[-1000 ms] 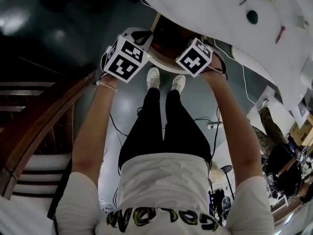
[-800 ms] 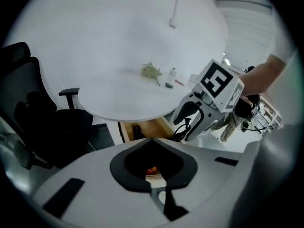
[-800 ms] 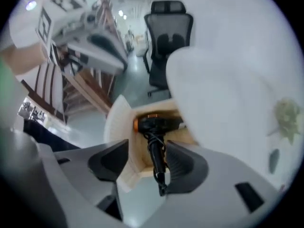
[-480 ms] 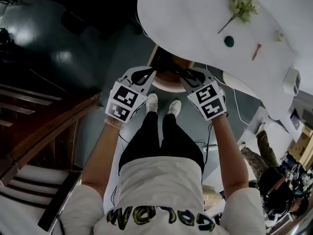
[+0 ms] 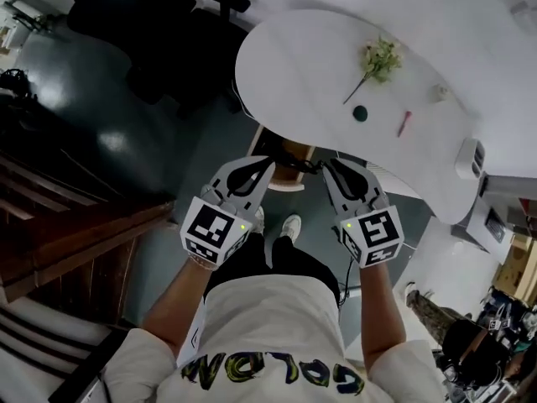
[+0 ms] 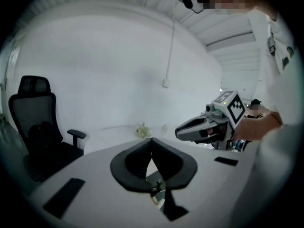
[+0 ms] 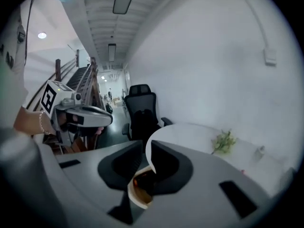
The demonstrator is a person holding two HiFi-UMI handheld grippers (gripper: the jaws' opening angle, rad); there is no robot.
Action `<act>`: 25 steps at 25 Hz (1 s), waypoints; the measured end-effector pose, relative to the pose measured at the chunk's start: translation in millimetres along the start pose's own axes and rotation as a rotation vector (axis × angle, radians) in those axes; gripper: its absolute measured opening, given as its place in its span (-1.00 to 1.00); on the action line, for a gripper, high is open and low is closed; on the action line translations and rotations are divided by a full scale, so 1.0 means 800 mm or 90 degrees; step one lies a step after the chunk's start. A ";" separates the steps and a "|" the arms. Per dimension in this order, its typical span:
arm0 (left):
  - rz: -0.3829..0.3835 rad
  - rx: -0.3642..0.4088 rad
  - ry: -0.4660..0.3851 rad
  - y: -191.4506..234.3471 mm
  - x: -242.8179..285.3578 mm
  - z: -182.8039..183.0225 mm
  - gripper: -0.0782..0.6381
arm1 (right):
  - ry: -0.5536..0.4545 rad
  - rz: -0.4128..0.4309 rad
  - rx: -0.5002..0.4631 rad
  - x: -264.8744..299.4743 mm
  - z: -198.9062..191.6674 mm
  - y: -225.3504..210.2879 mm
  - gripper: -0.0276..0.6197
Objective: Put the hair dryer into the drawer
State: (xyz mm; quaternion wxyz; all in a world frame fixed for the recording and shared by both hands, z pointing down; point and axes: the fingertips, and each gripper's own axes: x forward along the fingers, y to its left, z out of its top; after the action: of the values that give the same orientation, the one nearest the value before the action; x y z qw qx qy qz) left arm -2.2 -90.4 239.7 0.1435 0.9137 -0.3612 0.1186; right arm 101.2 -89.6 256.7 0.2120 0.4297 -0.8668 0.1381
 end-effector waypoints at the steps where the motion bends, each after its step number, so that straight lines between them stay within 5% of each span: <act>1: -0.001 0.008 -0.013 -0.011 -0.006 0.016 -0.75 | -0.018 -0.008 -0.002 -0.015 0.015 0.002 -0.72; 11: 0.005 0.019 -0.131 -0.065 -0.074 0.127 -0.75 | -0.174 -0.040 -0.008 -0.138 0.128 0.036 -0.78; 25: -0.024 0.083 -0.220 -0.144 -0.139 0.193 -0.75 | -0.250 -0.058 -0.059 -0.230 0.179 0.084 -0.82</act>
State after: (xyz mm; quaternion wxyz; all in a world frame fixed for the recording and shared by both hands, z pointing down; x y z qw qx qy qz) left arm 16.4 5.7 40.2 0.0218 0.9345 -0.3549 -0.0197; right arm 111.0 16.4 38.1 0.0645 0.4773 -0.8764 0.0020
